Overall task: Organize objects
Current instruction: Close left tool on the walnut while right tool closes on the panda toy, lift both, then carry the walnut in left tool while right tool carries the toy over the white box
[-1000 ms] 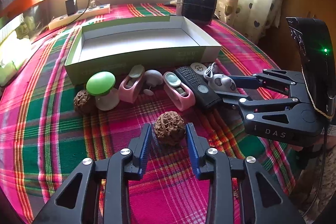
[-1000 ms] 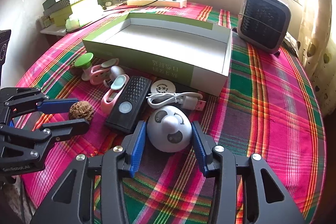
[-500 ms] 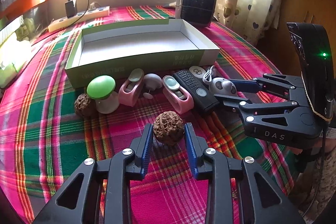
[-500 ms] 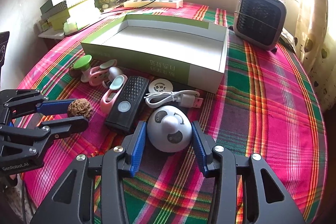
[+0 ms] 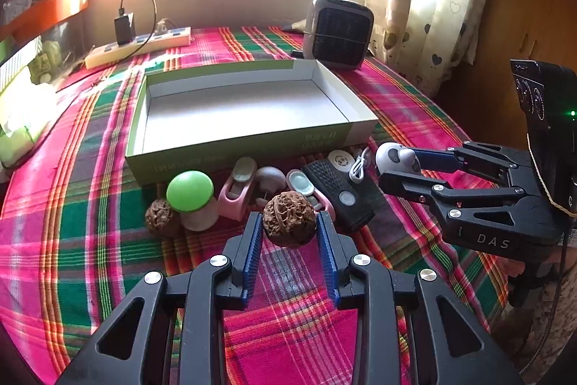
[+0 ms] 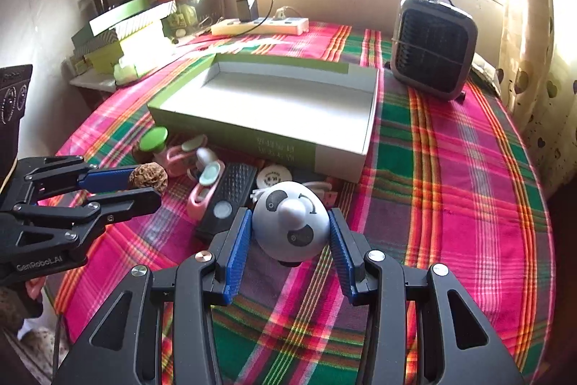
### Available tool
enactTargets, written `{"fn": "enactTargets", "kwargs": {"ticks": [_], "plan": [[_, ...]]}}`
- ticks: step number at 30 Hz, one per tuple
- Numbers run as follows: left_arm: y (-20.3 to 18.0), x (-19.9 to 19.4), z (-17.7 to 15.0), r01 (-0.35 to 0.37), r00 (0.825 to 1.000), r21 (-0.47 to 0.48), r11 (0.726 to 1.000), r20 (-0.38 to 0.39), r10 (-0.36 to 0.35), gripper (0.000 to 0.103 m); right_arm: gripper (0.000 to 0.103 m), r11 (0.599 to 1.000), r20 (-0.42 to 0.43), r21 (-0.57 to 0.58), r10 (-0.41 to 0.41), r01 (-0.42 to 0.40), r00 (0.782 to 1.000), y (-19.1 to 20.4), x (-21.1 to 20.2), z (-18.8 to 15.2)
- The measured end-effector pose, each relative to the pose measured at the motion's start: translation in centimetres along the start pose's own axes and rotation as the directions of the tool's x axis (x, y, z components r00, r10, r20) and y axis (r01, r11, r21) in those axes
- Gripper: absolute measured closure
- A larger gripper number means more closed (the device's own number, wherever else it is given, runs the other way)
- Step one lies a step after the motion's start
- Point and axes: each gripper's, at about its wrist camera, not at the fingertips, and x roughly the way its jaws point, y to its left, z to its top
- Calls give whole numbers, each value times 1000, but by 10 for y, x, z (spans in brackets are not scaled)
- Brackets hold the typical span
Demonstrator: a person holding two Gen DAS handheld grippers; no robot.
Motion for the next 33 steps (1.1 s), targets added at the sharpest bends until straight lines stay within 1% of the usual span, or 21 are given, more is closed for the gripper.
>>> {"fn": "enactTargets", "kwargs": {"ticks": [3,9,20,26,30,33], "plan": [[3,-2,10,3,1000,-4,1000,17,-2,75,59,1000,14,1,-13,13,1000,-1,-3,9],[14,-2,28,2,999,-13,1000,35,-1,75,59,1000,29,5,-12,12,1000,0,1,30],[41,13,62,-27,999,-19,999,39,27,75,59,1000,16,2,-2,2,1000,3,28,67],[56,32,81,-41,999,-25,999,22,41,75,59,1000,4,18,-3,3,1000,2,49,87],[64,47,92,-69,998,-20,997,3,69,75,59,1000,-13,4,-14,14,1000,3,64,98],[73,57,99,-73,997,-23,997,-11,72,75,59,1000,-28,5,-23,24,999,0,76,106]]}}
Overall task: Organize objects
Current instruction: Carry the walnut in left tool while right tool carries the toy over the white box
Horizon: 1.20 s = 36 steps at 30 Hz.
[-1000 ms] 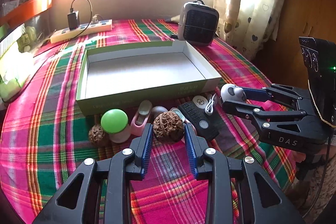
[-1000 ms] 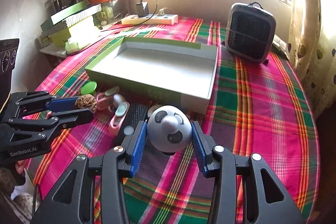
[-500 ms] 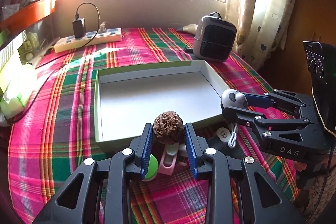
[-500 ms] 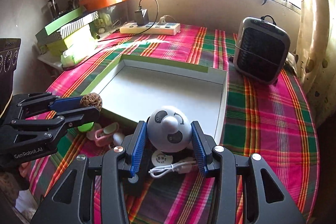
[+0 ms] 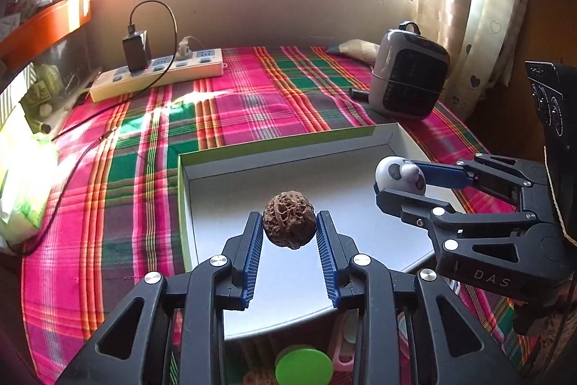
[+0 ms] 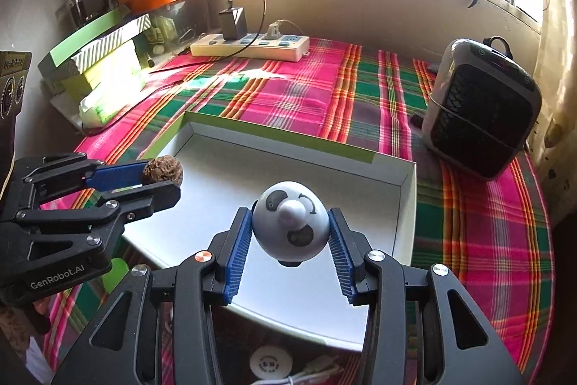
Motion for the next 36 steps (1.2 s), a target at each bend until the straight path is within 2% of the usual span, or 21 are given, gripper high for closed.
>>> {"fn": "enactTargets", "kwargs": {"ticks": [14,36], "plan": [[13,39,19,-36,998,30,999,-59,38,75,59,999,-60,-16,-43,42,997,-7,46,24],[17,59,24,-47,995,30,998,-92,50,75,59,994,-93,-64,-92,87,991,-5,67,29]]}}
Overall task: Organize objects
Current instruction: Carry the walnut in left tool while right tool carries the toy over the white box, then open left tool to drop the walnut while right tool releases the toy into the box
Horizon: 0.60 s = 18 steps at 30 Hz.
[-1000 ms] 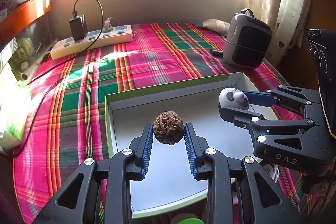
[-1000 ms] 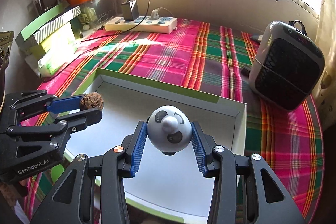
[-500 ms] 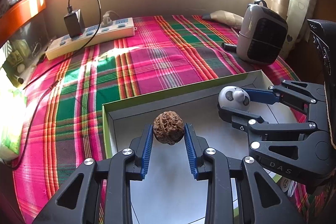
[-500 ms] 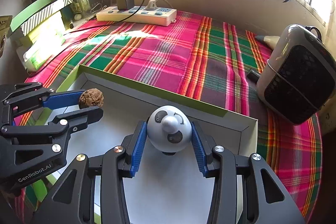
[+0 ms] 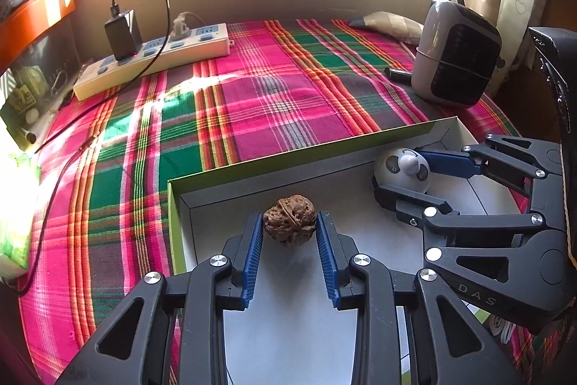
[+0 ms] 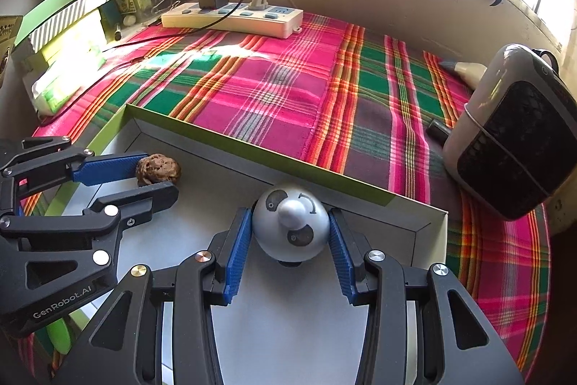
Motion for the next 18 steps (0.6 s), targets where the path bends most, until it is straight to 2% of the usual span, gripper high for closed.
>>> {"fn": "enactTargets", "kwargs": {"ticks": [14,18], "plan": [[5,1,-1,2,1000,-11,1000,-7,-2,74,59,1000,-11,12,-7,7,1000,2,2,-1],[4,0,0,4,1000,-14,1000,0,-4,71,59,1000,-7,19,-11,11,1000,3,1,-1]]}}
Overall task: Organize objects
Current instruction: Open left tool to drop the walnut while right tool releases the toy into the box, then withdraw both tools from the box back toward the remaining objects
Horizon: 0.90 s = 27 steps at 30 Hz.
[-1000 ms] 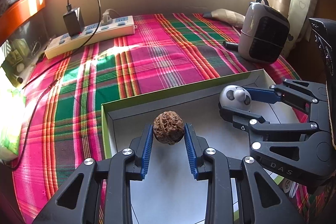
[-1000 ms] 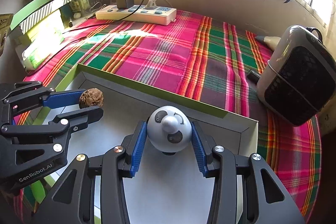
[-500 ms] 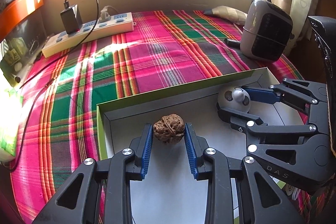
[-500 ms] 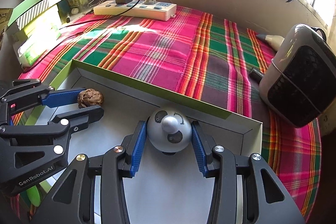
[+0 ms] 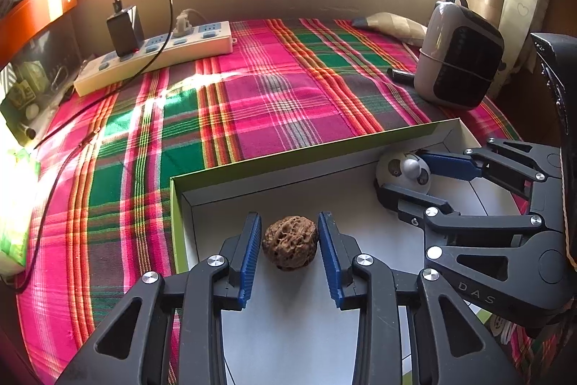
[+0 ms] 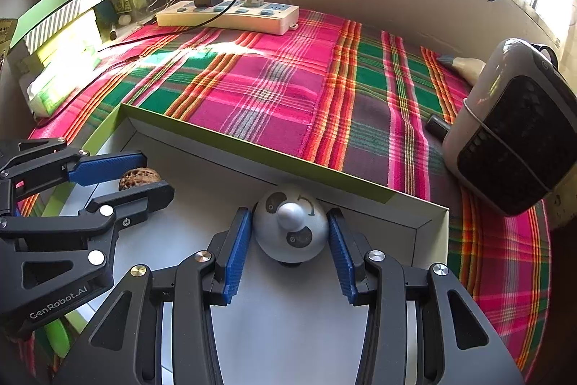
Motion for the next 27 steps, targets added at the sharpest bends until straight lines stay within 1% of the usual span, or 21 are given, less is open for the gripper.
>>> {"fn": "enactTargets", "kwargs": {"ticks": [6,8,9,10,18,27], "plan": [[2,-6,-2,-5,1000,-2,1000,8,5,66,58,1000,3,19,1,-1,1000,-1,-2,-3],[2,-9,-3,-9,1000,-4,1000,12,9,66,52,1000,6,24,1,-1,1000,-2,-3,-3],[1,-10,-4,-9,1000,-2,1000,14,9,65,47,1000,9,27,0,0,1000,-3,-4,-3],[1,-12,-4,-10,1000,-2,1000,17,10,65,46,1000,14,31,-3,2,1000,-3,-6,-3],[3,-27,-10,-16,999,-15,1000,40,16,63,46,999,35,34,-23,22,999,-1,-22,-8],[1,-50,-20,-27,997,-24,999,76,28,63,46,998,65,67,-20,16,998,1,-44,-19]]}}
